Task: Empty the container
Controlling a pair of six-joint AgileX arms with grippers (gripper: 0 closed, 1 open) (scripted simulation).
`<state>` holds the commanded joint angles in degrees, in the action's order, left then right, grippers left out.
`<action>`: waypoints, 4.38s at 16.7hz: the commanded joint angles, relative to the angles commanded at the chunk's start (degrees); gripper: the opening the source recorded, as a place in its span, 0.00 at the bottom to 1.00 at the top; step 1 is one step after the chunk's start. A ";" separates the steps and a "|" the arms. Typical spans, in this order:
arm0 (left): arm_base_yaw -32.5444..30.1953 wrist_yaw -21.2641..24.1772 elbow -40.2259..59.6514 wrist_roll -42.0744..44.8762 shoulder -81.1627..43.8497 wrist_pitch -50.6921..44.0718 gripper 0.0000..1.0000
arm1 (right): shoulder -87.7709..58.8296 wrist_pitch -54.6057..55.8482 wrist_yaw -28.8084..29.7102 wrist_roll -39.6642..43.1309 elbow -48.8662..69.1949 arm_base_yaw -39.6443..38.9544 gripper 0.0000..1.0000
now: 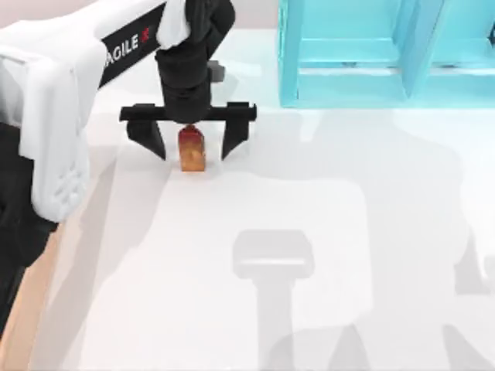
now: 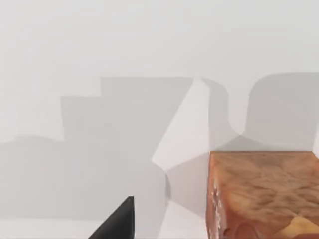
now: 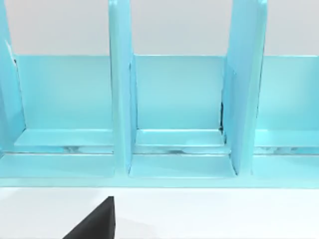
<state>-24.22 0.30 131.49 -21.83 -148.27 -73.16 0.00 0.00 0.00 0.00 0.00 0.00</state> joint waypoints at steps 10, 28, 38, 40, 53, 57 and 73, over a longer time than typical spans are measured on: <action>0.02 -0.01 3.84 0.00 -0.96 -2.90 1.00 | 0.00 0.00 0.00 0.00 0.00 0.00 1.00; 0.06 0.09 34.44 0.03 -8.07 -25.98 1.00 | 0.00 0.00 0.00 0.00 0.00 0.00 1.00; 13.53 -4.04 1.13 16.51 14.16 -16.11 1.00 | 0.00 0.00 0.00 0.00 0.00 0.00 1.00; 18.32 -4.12 -10.33 20.98 21.05 -12.94 1.00 | 0.00 0.00 0.00 0.00 0.00 0.00 1.00; 32.12 -0.30 -34.24 31.46 38.97 -4.94 1.00 | 0.00 0.00 0.00 0.00 0.00 0.00 1.00; 33.70 -0.15 -35.84 32.89 35.71 -0.73 1.00 | 0.00 0.00 0.00 0.00 0.00 0.00 1.00; 32.53 -0.15 -52.55 31.76 35.63 16.92 0.85 | 0.00 0.00 0.00 0.00 0.00 0.00 1.00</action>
<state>8.32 0.15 78.94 9.92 -112.64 -56.25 0.00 0.00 0.00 0.00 0.00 0.00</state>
